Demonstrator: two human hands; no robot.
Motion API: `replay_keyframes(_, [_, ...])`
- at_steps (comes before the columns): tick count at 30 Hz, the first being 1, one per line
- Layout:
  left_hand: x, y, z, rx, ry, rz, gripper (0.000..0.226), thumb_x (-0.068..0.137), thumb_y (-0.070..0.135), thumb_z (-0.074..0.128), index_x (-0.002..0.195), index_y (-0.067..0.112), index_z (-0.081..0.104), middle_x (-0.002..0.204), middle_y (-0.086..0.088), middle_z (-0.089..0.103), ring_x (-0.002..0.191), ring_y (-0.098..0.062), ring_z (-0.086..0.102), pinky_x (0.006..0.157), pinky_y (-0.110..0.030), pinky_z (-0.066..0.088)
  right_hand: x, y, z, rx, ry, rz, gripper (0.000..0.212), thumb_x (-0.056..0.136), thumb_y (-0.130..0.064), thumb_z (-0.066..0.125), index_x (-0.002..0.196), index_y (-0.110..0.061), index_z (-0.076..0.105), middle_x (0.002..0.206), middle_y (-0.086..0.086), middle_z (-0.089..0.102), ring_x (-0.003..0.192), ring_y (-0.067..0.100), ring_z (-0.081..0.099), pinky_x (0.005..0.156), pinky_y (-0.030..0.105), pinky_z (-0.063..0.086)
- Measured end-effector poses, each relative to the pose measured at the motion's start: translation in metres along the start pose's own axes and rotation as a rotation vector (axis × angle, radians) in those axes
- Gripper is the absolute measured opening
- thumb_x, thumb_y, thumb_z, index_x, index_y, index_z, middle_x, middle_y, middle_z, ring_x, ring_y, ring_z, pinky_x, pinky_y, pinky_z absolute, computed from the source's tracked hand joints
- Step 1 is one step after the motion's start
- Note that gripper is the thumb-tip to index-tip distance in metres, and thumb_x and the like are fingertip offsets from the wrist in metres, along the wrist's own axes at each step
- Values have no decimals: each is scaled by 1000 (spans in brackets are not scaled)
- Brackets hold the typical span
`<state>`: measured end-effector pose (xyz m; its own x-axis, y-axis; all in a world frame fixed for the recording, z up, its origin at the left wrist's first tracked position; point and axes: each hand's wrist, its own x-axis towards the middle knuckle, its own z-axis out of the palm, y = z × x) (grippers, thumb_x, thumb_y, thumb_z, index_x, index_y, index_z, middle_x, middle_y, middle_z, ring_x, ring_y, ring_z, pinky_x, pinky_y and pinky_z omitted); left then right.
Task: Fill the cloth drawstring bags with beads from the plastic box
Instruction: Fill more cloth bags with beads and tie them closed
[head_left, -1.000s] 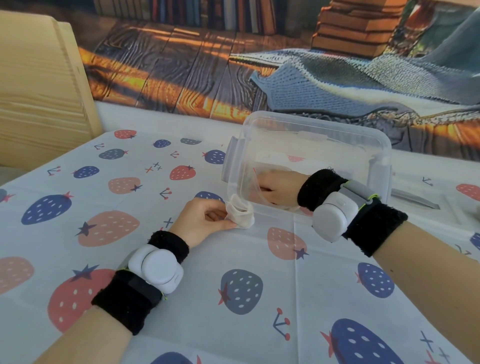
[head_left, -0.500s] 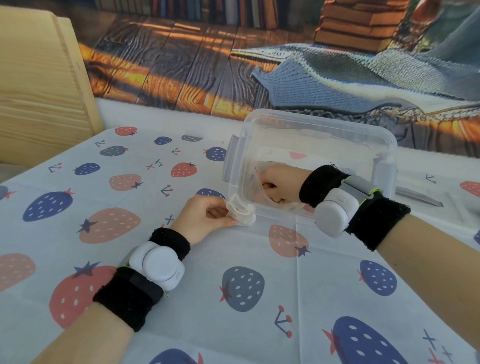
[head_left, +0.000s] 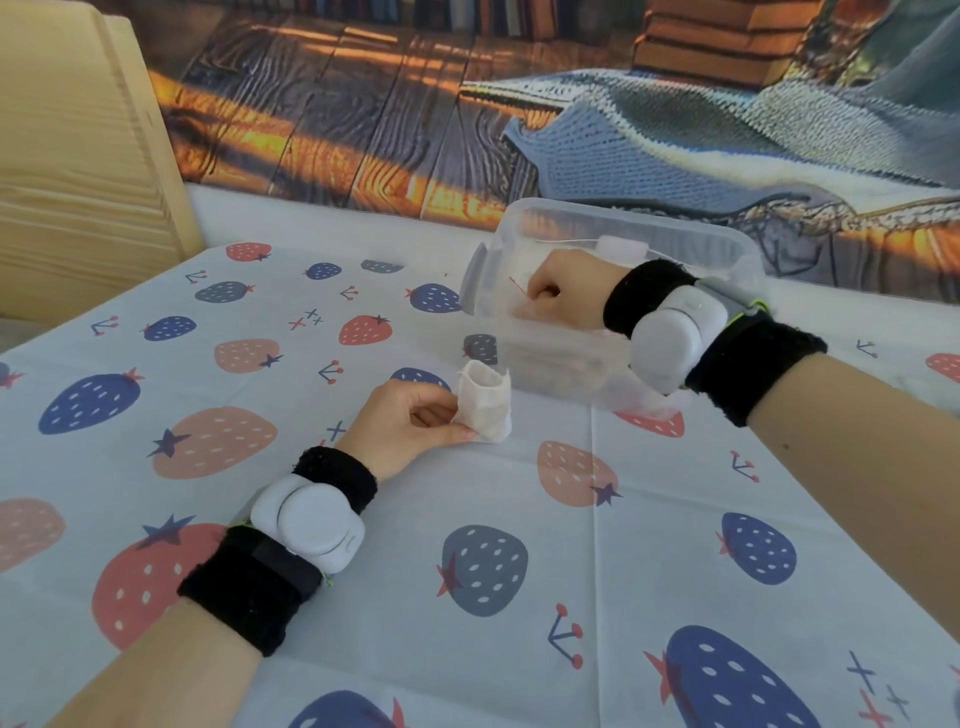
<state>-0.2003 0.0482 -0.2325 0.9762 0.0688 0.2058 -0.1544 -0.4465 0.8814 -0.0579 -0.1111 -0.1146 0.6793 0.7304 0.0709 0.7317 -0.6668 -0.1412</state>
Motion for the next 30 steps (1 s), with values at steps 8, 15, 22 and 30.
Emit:
replay_keyframes(8, [1,-1,0,-11,5,-13,19,75,7,76,91,18,72,72,12,70,65,1,59,67,-10,45,10,19,-26,318,284,221,33,93,-27,57,77,0,66,56,1,50,49,11,40,59,27,38])
replay_keyframes(15, [0,1,0,-21,9,-27,19,75,7,76,89,20,72,72,12,70,66,1,59,67,-9,45,-37,-2,-31,1387,202,118,32,97,-38,44,74,-18,56,48,-9,36,37,4,27,34,13,18])
replay_keyframes(22, [-2,2,1,7,15,-33,18,74,5,76,90,13,72,77,5,69,66,1,58,67,-9,44,-101,2,48,1921,-90,344,33,97,-40,35,75,-19,49,47,-11,37,35,1,29,31,11,18])
replay_keyframes(30, [0,0,2,-6,39,-35,21,74,5,76,94,11,72,83,4,72,71,-3,62,69,-9,46,-117,28,83,2202,-24,633,30,96,-32,41,75,-14,52,57,-2,44,38,8,38,30,13,26])
